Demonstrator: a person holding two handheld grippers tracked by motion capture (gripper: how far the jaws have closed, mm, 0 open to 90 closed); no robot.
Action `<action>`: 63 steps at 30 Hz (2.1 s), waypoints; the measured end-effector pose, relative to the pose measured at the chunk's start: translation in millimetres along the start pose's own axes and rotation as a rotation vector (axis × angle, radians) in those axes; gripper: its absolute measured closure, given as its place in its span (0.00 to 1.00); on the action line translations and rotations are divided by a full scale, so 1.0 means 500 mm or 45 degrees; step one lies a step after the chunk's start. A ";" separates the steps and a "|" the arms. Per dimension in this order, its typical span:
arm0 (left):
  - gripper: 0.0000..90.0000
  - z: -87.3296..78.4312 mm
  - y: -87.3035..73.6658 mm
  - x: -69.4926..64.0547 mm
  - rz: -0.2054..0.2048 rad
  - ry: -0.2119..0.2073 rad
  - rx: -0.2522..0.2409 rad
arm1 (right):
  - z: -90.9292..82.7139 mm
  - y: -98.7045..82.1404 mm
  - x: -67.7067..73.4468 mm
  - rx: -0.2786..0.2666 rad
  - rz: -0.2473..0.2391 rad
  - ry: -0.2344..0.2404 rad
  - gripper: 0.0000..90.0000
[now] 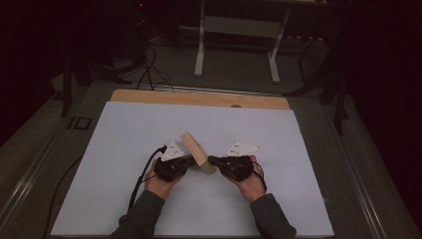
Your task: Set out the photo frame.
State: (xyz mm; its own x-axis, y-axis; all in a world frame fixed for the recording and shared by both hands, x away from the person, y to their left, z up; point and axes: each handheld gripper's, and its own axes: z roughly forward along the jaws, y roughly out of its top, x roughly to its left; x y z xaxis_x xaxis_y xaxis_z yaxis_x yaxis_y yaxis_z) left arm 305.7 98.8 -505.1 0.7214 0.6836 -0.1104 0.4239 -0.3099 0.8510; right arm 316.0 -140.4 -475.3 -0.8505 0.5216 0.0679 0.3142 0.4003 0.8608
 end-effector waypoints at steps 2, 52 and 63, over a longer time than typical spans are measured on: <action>1.00 0.000 0.000 0.000 0.002 -0.004 0.001 | 0.000 0.000 0.000 0.000 0.001 0.003 1.00; 1.00 0.022 0.003 0.042 -0.030 -0.090 -0.021 | 0.020 0.010 0.014 0.003 0.003 0.020 1.00; 1.00 0.023 -0.001 0.050 -0.022 -0.100 -0.027 | 0.026 0.013 0.021 0.003 -0.005 0.020 1.00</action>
State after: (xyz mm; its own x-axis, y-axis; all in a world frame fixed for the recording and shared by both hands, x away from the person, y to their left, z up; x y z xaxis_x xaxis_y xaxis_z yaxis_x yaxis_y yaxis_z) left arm 330.1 108.3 -514.0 0.7554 0.6343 -0.1644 0.4253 -0.2838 0.8594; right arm 314.5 -122.7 -475.5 -0.8581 0.5083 0.0724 0.3119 0.4041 0.8599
